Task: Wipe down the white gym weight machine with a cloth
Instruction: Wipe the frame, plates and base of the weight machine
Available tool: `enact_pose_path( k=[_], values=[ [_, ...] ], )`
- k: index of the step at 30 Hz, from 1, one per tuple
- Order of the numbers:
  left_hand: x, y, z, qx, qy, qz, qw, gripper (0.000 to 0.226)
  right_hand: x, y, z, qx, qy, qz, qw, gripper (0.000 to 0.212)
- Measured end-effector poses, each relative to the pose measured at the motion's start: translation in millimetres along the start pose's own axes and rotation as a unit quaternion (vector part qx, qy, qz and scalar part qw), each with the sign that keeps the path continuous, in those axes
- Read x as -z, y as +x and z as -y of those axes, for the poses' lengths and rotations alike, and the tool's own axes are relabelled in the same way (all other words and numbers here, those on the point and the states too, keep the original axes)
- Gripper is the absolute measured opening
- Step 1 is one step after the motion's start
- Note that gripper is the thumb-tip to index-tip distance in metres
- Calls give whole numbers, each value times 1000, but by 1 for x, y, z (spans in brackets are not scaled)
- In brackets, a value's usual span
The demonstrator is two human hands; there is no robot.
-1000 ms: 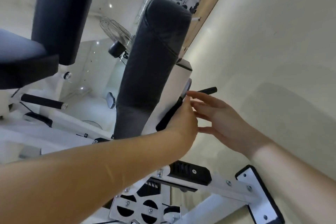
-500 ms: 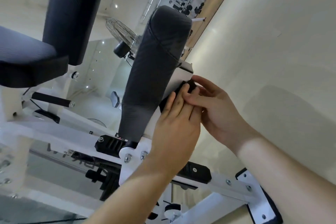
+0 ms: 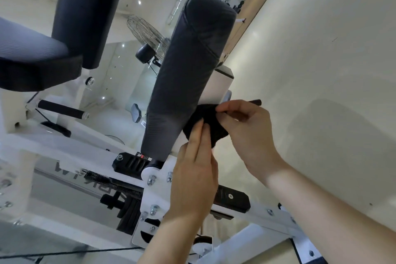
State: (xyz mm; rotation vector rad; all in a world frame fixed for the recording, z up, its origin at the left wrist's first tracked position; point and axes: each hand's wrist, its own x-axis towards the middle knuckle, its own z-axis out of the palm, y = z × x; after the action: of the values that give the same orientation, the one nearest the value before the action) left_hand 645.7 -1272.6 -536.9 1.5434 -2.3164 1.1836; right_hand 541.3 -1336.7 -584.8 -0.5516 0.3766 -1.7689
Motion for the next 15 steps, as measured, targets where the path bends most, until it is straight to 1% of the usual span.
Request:
enact_pose_path(
  k=[2,4,5,6,7,9,11,13,14,15],
  values=[
    [3,2,-1,4,-40,-2,999,52,-1,1,-4,10,-71,48,996,18],
    [2,3,0,7,-51,17,999,54,0,0,-8,-25,-125,134,983,23],
    [1,2,0,3,-51,19,999,56,-1,-1,-9,-46,-118,172,977,23],
    [2,1,0,10,-64,16,998,56,-2,-1,-8,-59,-95,193,975,22],
    [4,-1,0,22,-86,15,996,54,-4,-1,-7,-62,-71,187,978,20],
    [6,-9,-2,19,-116,-10,993,46,-6,4,-4,-34,-45,108,993,22],
    [9,-14,-9,35,-128,-20,991,49,-4,11,-1,23,-48,12,998,26],
    [7,-4,-16,71,-122,6,990,65,0,19,2,104,-80,-63,989,27],
    [4,4,-20,85,-110,15,990,74,2,22,3,140,-113,-86,980,30],
    [1,14,-24,97,-104,24,990,80,3,23,2,166,-148,-92,971,32]
  ],
)
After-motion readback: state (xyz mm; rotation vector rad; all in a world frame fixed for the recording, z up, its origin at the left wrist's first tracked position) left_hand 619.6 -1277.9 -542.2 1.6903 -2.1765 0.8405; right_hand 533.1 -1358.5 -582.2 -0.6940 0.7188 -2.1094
